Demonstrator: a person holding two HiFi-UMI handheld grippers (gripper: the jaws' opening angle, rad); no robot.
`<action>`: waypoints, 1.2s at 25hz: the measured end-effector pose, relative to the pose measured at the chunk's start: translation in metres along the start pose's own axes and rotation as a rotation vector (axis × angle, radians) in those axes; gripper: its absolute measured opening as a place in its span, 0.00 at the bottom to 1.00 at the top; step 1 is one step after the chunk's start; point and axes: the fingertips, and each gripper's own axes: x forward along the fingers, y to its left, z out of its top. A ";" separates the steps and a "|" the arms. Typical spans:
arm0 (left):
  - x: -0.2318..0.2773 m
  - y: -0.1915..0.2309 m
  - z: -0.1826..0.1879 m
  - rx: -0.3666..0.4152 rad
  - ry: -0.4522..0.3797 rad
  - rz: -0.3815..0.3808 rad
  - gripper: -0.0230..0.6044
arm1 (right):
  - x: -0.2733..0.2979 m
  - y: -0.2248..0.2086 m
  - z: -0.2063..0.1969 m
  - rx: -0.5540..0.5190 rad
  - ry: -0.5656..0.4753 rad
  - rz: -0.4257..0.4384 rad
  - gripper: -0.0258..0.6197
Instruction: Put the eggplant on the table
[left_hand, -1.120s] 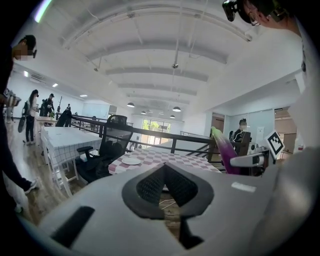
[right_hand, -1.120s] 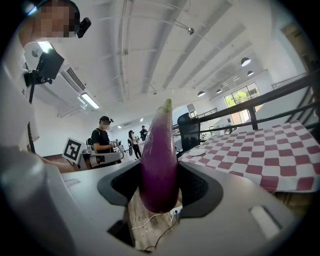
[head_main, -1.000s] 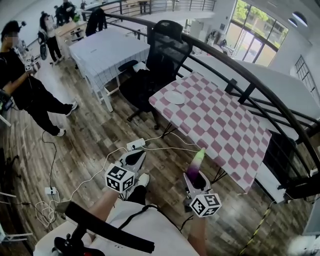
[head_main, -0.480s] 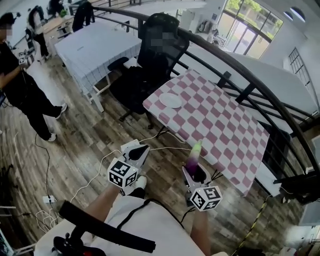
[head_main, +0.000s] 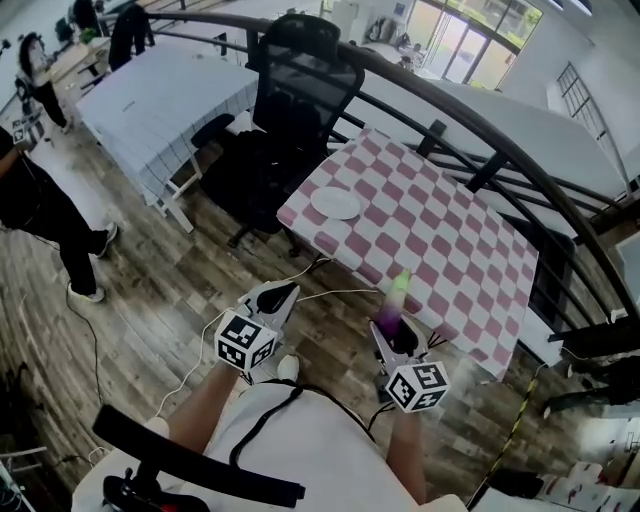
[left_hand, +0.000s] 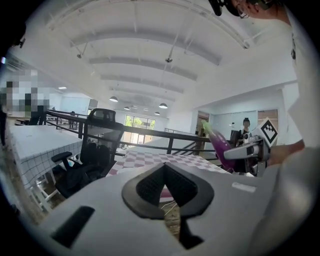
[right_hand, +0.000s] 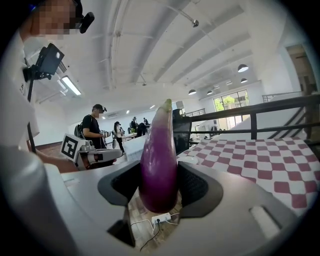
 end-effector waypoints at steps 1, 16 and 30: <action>0.000 0.007 0.001 -0.002 0.000 -0.002 0.05 | 0.007 0.002 0.002 -0.002 0.000 -0.002 0.41; 0.002 0.075 0.006 -0.067 -0.020 0.006 0.05 | 0.069 0.025 0.015 -0.035 0.047 0.013 0.41; 0.048 0.098 0.016 -0.061 -0.001 0.051 0.05 | 0.126 -0.004 0.037 -0.081 0.058 0.075 0.41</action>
